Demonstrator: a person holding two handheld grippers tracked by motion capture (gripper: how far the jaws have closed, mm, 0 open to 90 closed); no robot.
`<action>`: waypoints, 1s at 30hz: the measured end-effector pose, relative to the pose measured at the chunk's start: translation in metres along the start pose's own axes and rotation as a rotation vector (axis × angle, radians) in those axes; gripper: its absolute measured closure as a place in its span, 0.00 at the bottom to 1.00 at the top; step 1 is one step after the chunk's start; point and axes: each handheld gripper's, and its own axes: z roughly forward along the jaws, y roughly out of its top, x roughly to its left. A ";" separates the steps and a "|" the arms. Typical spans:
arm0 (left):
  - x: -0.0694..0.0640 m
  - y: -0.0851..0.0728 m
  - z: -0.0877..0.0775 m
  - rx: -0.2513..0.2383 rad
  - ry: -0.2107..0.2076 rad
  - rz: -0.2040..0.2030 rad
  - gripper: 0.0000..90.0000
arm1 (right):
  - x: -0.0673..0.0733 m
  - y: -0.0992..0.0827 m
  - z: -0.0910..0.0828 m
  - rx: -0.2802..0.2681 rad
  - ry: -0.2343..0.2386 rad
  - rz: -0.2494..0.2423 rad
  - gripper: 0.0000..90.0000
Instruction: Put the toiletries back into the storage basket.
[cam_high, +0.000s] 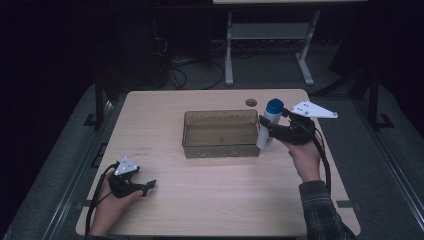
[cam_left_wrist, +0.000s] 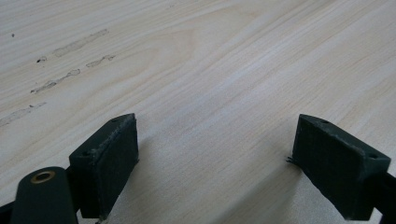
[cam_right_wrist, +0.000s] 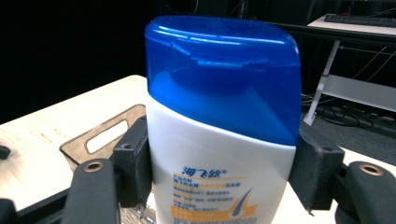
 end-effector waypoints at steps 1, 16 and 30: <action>0.000 0.000 0.000 0.001 0.000 0.001 0.15 | 0.000 0.001 0.002 -0.001 -0.001 -0.001 0.37; 0.000 0.000 0.000 0.001 -0.001 0.005 0.15 | -0.002 0.004 0.025 -0.007 -0.010 0.002 0.37; 0.000 0.000 0.000 0.001 0.000 0.003 0.15 | 0.004 0.002 0.048 0.019 -0.004 -0.017 0.37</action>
